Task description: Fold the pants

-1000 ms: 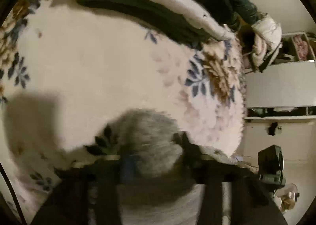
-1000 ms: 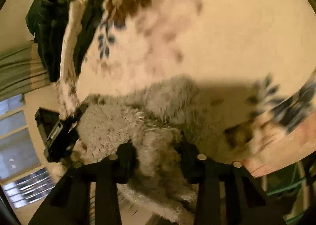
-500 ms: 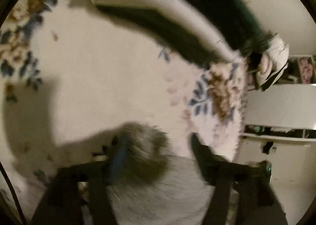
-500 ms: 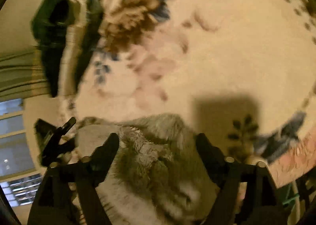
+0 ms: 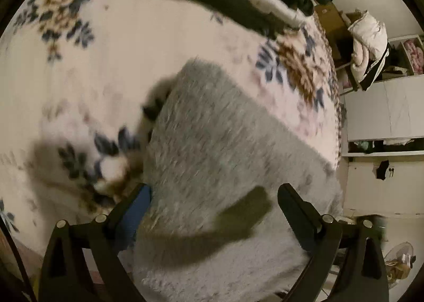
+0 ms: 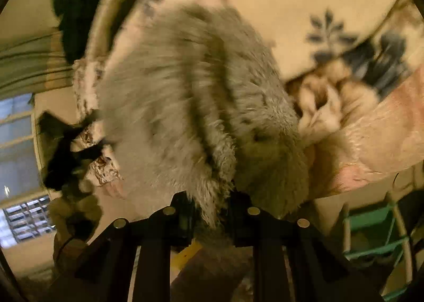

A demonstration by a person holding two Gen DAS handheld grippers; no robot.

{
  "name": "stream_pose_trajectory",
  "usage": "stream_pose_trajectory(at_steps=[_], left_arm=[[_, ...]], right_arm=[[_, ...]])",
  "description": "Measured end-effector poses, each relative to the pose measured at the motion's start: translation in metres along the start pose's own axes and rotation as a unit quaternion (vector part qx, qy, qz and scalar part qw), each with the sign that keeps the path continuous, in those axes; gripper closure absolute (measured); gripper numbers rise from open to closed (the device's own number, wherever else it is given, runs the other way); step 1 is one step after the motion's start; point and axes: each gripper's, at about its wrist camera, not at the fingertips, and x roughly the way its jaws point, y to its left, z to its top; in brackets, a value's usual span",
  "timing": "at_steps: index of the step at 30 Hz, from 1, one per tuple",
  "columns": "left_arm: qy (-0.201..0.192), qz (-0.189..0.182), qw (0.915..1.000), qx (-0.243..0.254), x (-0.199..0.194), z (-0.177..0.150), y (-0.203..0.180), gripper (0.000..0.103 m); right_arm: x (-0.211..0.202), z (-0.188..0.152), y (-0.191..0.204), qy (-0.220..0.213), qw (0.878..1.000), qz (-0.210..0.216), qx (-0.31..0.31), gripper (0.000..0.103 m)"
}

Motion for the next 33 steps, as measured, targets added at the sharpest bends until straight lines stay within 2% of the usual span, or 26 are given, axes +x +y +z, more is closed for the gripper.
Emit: stream_pose_trajectory(at_steps=[2,4,8,9,10,11,13,15,16,17,20,22,25,26,27,28,30,32,33], left_arm=[[0.009,0.002,1.0000,-0.001,0.005,-0.005,0.002,0.005],[0.011,-0.005,0.9999,-0.010,0.009,-0.006,0.004,0.005],[0.005,-0.015,0.9998,-0.008,0.009,-0.002,-0.001,0.005],[0.005,-0.017,0.9998,-0.007,0.009,-0.001,-0.002,0.005],[0.006,-0.020,0.9998,-0.006,0.008,0.000,-0.004,0.005],[0.006,-0.022,0.9997,-0.003,0.006,0.003,-0.006,0.005],[0.002,-0.026,0.9996,0.008,-0.002,0.008,-0.009,0.005],[-0.009,-0.021,0.9995,0.020,-0.011,0.017,-0.011,0.005],[-0.012,-0.023,0.9994,0.023,-0.013,0.023,-0.012,0.005],[-0.017,-0.021,0.9993,0.025,-0.015,0.033,-0.012,0.005],[-0.015,-0.018,0.9993,0.029,-0.004,0.058,-0.013,0.005],[0.002,-0.006,0.9993,0.036,0.013,0.075,-0.015,0.005],[0.028,-0.012,0.9972,0.068,0.038,0.092,-0.020,0.007],[0.032,-0.014,0.9960,0.082,0.045,0.095,-0.023,0.012],[0.029,-0.021,0.9945,0.098,0.048,0.096,-0.025,0.028],[0.027,-0.027,0.9935,0.107,0.048,0.096,-0.027,0.055],[0.035,-0.021,0.9924,0.116,0.055,0.096,-0.024,0.073],[0.048,-0.024,0.9938,0.098,0.064,0.100,-0.011,0.074],[0.057,-0.027,0.9948,0.080,0.072,0.102,-0.002,0.073]], right_arm=[[-0.021,-0.014,-0.003,-0.013,1.000,-0.002,0.011,0.083],[-0.027,-0.024,-0.013,-0.013,1.000,-0.020,0.015,0.083],[0.000,-0.017,-0.047,0.000,0.994,-0.101,0.029,0.081],[0.013,-0.011,-0.056,0.016,0.994,-0.107,0.036,0.076],[0.025,-0.004,-0.066,0.043,0.993,-0.091,0.061,0.062],[0.030,-0.001,-0.069,0.058,0.992,-0.075,0.078,0.055],[0.022,0.005,-0.062,0.079,0.993,-0.020,0.080,0.054],[-0.011,0.010,-0.041,0.050,0.998,-0.021,0.036,0.035],[-0.026,0.014,-0.033,0.033,0.999,-0.026,0.024,0.022],[-0.041,0.020,-0.025,0.012,0.999,-0.033,0.014,0.020],[-0.061,0.046,-0.002,-0.022,0.999,-0.033,-0.009,0.020],[-0.050,0.072,0.013,-0.027,0.999,-0.036,-0.020,0.020],[-0.006,0.101,0.027,-0.005,0.999,-0.041,-0.036,0.021],[0.008,0.106,0.034,0.008,0.998,-0.049,-0.043,0.034],[0.016,0.111,0.042,0.007,0.995,-0.077,-0.060,0.047],[0.018,0.112,0.048,0.001,0.992,-0.102,-0.076,0.062],[0.014,0.121,0.045,-0.035,0.989,-0.124,-0.067,0.067],[0.007,0.132,0.022,-0.073,0.989,-0.124,-0.016,0.070],[0.008,0.136,0.013,-0.076,0.990,-0.118,0.003,0.070]])
